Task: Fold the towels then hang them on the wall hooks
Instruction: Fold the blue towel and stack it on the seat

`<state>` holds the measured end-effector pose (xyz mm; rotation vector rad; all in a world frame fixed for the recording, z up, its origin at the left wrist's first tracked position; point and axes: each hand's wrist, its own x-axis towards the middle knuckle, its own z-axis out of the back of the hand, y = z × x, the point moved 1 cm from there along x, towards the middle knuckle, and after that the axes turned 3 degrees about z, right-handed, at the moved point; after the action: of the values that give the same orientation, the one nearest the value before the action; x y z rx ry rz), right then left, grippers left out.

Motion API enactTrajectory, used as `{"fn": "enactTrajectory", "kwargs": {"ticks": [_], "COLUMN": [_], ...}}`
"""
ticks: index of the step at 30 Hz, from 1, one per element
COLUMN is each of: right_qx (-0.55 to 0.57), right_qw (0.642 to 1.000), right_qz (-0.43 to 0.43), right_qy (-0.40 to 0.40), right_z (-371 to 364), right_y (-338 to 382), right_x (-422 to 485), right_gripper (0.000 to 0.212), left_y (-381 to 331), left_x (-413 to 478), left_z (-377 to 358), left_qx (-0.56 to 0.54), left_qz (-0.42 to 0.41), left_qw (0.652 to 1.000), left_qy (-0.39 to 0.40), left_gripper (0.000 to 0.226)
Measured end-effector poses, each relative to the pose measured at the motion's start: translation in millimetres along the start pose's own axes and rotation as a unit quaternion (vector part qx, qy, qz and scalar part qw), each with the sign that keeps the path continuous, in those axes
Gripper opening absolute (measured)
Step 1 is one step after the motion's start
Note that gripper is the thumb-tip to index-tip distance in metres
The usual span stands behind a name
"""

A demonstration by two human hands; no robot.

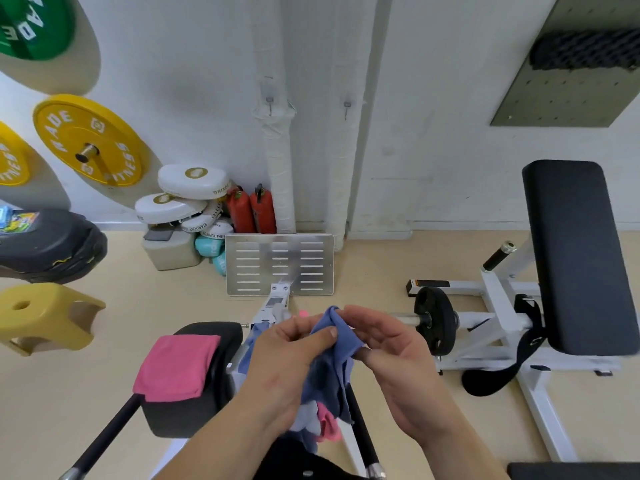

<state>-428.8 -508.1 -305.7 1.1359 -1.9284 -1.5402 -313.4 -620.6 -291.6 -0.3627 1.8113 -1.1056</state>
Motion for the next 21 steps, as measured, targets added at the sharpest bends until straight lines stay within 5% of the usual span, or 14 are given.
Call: {"fn": "enactTrajectory", "kwargs": {"ticks": [4, 9, 15, 21], "right_qx": [-0.025, -0.128, -0.344, -0.379], "right_qw": [0.999, 0.987, 0.92, 0.9], "right_qz": [0.034, 0.086, 0.182, 0.214], "right_qy": [0.023, -0.047, -0.044, -0.021], "right_z": [-9, -16, -18, -18], "right_y": [2, -4, 8, 11], "right_x": [-3, 1, -3, 1], "right_gripper": [0.041, 0.033, 0.029, 0.025], "left_y": [-2, 6, 9, 6], "left_x": [-4, -10, -15, -15], "left_z": [3, 5, 13, 19], "left_qx": [-0.001, -0.034, 0.005, 0.004], "left_qz": [-0.043, -0.045, -0.044, -0.084], "left_qw": [0.999, 0.997, 0.995, 0.995], "left_qy": [0.026, 0.056, 0.094, 0.046], "left_gripper": [0.014, 0.022, 0.039, 0.024]}}
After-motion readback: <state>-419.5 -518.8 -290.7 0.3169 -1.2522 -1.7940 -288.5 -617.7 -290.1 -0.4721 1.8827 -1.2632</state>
